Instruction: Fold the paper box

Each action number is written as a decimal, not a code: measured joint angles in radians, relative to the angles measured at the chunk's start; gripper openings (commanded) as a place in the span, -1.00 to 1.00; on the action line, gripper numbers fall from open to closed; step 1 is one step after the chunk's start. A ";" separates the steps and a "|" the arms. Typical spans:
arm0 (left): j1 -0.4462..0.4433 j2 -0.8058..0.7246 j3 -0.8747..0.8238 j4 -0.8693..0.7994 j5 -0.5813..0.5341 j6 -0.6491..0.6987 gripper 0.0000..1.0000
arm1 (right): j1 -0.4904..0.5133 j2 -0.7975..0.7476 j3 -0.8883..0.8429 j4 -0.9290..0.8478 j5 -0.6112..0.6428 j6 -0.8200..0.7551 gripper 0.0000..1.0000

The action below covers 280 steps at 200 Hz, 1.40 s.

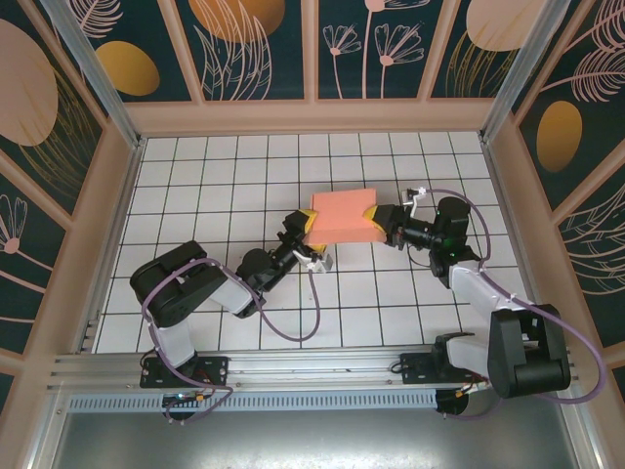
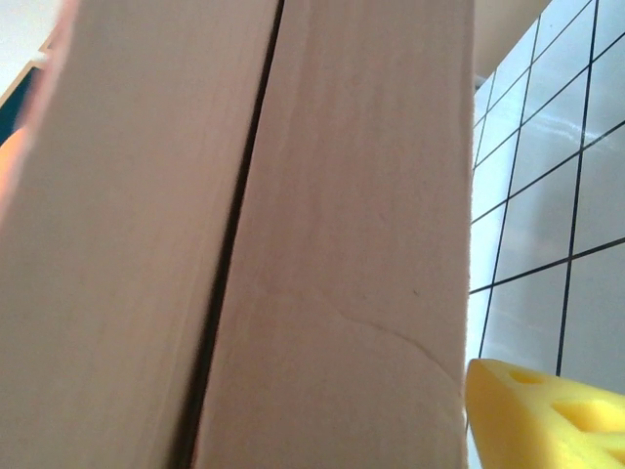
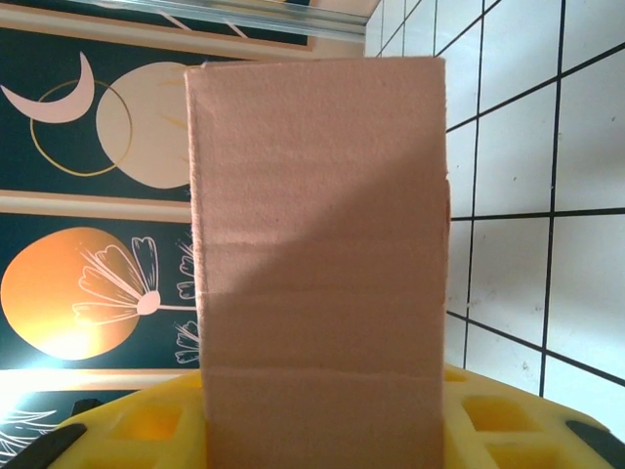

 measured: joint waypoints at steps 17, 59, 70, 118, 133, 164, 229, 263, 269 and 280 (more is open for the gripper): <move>0.000 0.000 0.000 0.001 0.001 0.006 0.17 | 0.001 0.000 0.000 0.000 -0.001 0.000 -0.34; 0.000 0.000 0.003 0.005 -0.001 0.006 -0.23 | 0.001 0.000 0.000 0.000 0.000 0.008 -0.29; 0.000 0.000 0.003 0.005 -0.001 0.006 -0.28 | 0.001 0.000 0.000 0.000 0.002 0.010 -0.25; 0.000 -0.002 0.003 -0.004 0.004 -0.047 -0.47 | 0.000 -0.003 0.000 0.012 0.005 -0.008 0.40; -0.002 -0.027 0.003 -0.029 0.008 -0.095 -0.48 | -0.007 -0.019 0.000 0.011 0.015 -0.018 0.54; -0.002 -0.163 0.023 -0.234 0.045 -0.220 -0.47 | -0.060 -0.109 0.000 0.011 0.031 -0.050 0.61; 0.079 -0.262 0.149 -0.637 0.219 -0.537 -0.48 | -0.209 -0.293 0.073 -0.249 0.109 -0.319 0.58; 0.129 -0.266 0.164 -0.819 0.302 -0.628 -0.48 | -0.190 -0.316 0.212 -0.466 0.205 -0.601 0.56; 0.137 -0.269 0.167 -0.853 0.315 -0.639 -0.48 | -0.182 -0.319 0.228 -0.493 0.221 -0.644 0.55; 0.150 -0.282 0.171 -0.917 0.333 -0.655 -0.48 | -0.159 -0.321 0.256 -0.545 0.256 -0.719 0.51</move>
